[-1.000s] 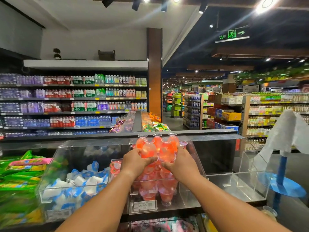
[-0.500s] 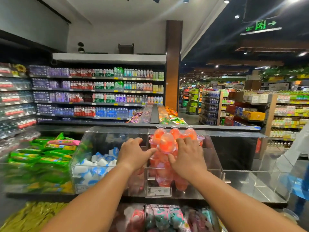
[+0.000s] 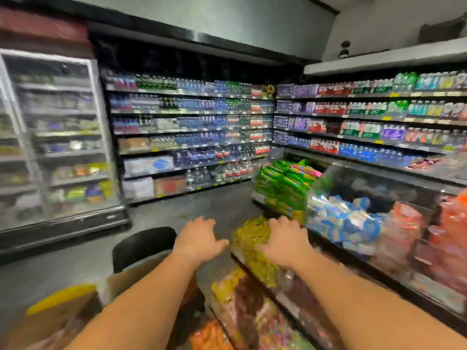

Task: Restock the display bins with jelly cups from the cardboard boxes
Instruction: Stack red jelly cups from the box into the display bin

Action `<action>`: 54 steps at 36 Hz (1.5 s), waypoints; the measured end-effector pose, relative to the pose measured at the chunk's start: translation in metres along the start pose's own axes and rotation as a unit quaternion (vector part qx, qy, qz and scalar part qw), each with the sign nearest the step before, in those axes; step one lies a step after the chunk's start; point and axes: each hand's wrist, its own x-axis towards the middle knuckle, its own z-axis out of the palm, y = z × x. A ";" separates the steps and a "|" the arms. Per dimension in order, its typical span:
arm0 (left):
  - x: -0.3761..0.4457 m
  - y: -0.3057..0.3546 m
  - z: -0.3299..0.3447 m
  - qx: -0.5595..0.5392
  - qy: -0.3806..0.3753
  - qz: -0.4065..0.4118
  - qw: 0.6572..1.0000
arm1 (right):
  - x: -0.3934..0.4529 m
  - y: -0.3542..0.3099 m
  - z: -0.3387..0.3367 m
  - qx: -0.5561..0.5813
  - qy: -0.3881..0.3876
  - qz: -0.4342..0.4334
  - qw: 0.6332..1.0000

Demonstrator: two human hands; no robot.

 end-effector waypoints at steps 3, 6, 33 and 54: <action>-0.039 -0.070 0.005 -0.007 -0.024 -0.089 0.996 | -0.008 -0.065 0.027 0.013 -0.038 -0.064 0.997; -0.076 -0.131 0.013 -0.016 -0.033 -0.159 0.987 | -0.018 -0.125 0.051 -0.003 -0.076 -0.128 0.989; 0.078 -0.353 0.099 -0.026 -0.112 -0.231 0.966 | 0.173 -0.296 0.229 0.076 -0.236 -0.106 0.963; 0.350 -0.520 0.381 -0.183 -0.289 -0.305 0.889 | 0.419 -0.360 0.525 0.095 -0.352 0.043 0.930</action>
